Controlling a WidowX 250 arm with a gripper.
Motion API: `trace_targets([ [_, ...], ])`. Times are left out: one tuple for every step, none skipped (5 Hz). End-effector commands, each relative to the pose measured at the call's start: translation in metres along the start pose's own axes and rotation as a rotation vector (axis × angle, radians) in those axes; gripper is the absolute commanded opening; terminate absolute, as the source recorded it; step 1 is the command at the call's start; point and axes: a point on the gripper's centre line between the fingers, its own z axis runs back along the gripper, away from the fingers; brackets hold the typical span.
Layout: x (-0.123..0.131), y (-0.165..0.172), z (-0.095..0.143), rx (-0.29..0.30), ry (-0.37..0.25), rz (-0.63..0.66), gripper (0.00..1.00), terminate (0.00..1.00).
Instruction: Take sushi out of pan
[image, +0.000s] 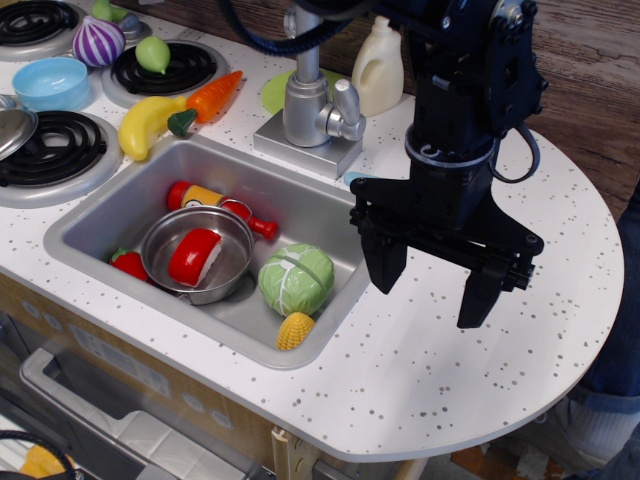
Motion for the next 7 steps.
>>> trace_targets([
  [0.0,0.0,0.0,0.0,0.0,0.0,1.0,0.0],
  [0.015,0.035,0.003,0.024,0.01,0.024,1.0,0.0],
  [0.028,0.084,-0.003,0.131,-0.039,-0.02,1.0,0.0],
  [0.037,0.134,-0.011,0.156,-0.061,-0.061,1.0,0.0],
  [0.04,0.177,-0.03,0.176,-0.087,-0.1,1.0,0.0],
  [0.038,0.198,-0.051,0.191,-0.122,-0.102,1.0,0.0],
  [0.033,0.22,-0.074,0.162,-0.18,-0.134,1.0,0.0],
])
